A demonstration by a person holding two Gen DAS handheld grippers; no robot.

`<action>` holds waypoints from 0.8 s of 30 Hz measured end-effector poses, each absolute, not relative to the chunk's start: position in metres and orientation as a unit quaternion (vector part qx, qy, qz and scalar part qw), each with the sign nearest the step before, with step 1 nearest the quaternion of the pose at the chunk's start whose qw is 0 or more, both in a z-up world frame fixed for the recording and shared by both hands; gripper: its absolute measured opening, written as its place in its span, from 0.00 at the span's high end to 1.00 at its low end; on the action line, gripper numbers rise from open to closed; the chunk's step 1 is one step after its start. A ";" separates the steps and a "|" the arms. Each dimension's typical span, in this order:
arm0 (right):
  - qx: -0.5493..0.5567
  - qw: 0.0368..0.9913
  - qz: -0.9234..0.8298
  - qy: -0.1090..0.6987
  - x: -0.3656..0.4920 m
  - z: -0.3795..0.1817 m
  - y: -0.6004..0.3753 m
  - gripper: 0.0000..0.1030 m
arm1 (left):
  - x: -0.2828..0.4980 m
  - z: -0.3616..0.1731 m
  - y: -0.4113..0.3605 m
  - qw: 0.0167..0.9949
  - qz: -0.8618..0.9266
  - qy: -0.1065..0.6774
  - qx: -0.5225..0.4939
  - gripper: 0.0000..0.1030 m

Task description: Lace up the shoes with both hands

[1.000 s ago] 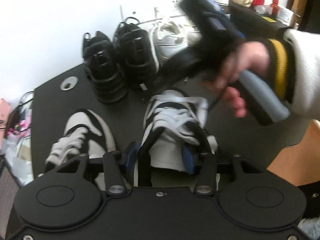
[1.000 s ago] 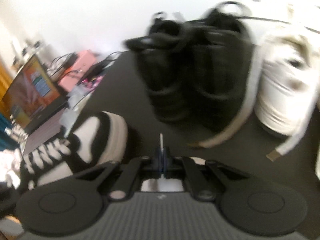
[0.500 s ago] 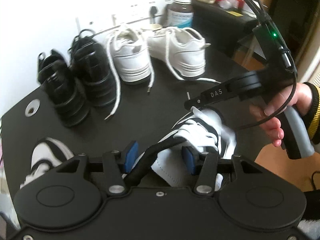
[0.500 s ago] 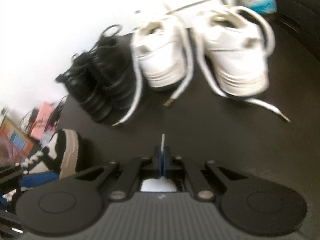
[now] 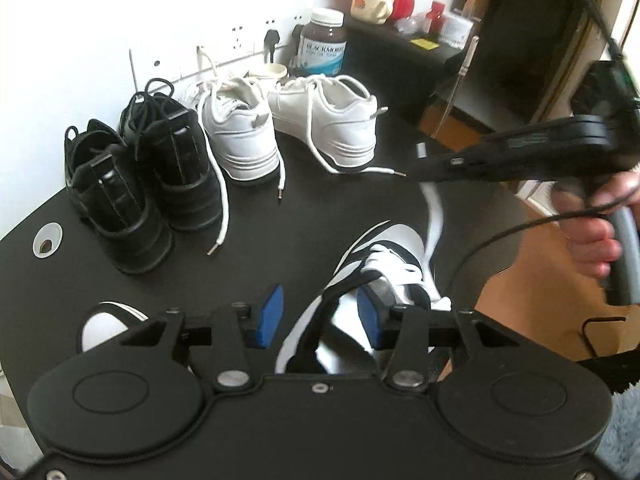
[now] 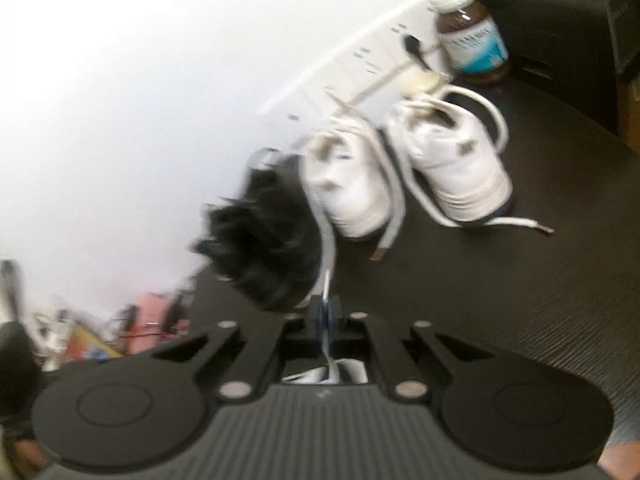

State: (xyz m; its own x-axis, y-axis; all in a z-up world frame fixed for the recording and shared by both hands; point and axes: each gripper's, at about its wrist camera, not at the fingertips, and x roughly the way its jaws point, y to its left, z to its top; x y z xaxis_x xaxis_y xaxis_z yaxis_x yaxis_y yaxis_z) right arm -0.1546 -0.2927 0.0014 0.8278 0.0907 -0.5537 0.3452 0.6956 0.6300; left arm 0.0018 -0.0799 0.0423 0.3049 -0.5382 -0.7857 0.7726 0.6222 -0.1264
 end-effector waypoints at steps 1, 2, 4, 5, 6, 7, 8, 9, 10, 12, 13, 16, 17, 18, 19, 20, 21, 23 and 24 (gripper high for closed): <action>0.383 0.879 -0.058 0.279 -0.158 0.008 -0.285 0.98 | 0.004 0.042 -0.077 0.794 -0.415 0.421 0.138 0.65; 0.383 0.880 -0.046 0.277 -0.161 0.013 -0.278 0.98 | 0.006 0.042 -0.075 0.793 -0.418 0.421 0.138 0.67; 0.386 0.878 -0.029 0.281 -0.162 0.018 -0.261 0.98 | 0.009 0.038 -0.073 0.790 -0.424 0.422 0.137 0.68; 0.387 0.877 -0.023 0.284 -0.162 0.019 -0.253 0.98 | 0.009 0.035 -0.072 0.788 -0.428 0.422 0.136 0.69; 0.388 0.875 -0.018 0.288 -0.160 0.018 -0.245 0.98 | 0.009 0.032 -0.071 0.785 -0.432 0.424 0.134 0.70; 0.387 0.874 -0.016 0.295 -0.158 0.017 -0.237 0.98 | 0.010 0.029 -0.070 0.783 -0.436 0.425 0.132 0.70; 0.383 0.873 -0.017 0.303 -0.155 0.015 -0.229 0.98 | 0.010 0.026 -0.069 0.781 -0.438 0.426 0.129 0.70; 0.378 0.872 -0.019 0.311 -0.152 0.012 -0.222 0.98 | 0.011 0.024 -0.068 0.781 -0.440 0.426 0.124 0.70; 0.373 0.871 -0.022 0.320 -0.148 0.009 -0.215 0.98 | 0.012 0.022 -0.067 0.781 -0.441 0.427 0.117 0.70; 0.360 0.869 -0.028 0.338 -0.140 0.004 -0.203 0.98 | 0.016 0.019 -0.063 0.780 -0.441 0.433 0.097 0.68; 0.350 0.869 -0.034 0.348 -0.135 0.002 -0.199 0.98 | 0.018 0.017 -0.061 0.780 -0.441 0.436 0.086 0.68; 0.329 0.866 -0.049 0.372 -0.122 -0.003 -0.192 0.98 | 0.025 0.014 -0.055 0.777 -0.437 0.451 0.052 0.68; 0.325 0.866 -0.051 0.376 -0.118 -0.004 -0.192 0.98 | 0.028 0.013 -0.052 0.775 -0.434 0.458 0.039 0.68; 0.321 0.865 -0.052 0.383 -0.114 -0.004 -0.192 0.98 | 0.031 0.011 -0.050 0.771 -0.431 0.468 0.022 0.68; 0.315 0.862 -0.053 0.394 -0.109 -0.004 -0.192 0.98 | 0.036 0.009 -0.047 0.766 -0.427 0.481 0.001 0.68; 0.309 0.858 -0.054 0.406 -0.104 -0.004 -0.191 0.98 | 0.041 0.006 -0.044 0.758 -0.423 0.495 -0.022 0.68; 0.307 0.853 -0.054 0.419 -0.098 -0.004 -0.193 0.98 | 0.047 0.003 -0.041 0.750 -0.419 0.510 -0.046 0.68; 0.314 0.837 -0.052 0.445 -0.089 -0.005 -0.197 0.98 | 0.054 -0.003 -0.035 0.736 -0.416 0.527 -0.078 0.68; 0.320 0.828 -0.050 0.459 -0.083 -0.005 -0.201 0.98 | 0.056 -0.005 -0.034 0.733 -0.416 0.531 -0.085 0.68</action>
State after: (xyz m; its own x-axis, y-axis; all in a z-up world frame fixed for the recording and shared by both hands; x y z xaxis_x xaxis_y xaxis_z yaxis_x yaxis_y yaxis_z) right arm -0.0832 -0.2006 -0.0054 0.5742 0.2114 -0.7909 0.3756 0.7904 0.4840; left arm 0.0556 -0.0339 -0.0046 0.0891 -0.7011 -0.7075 0.5196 0.6387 -0.5675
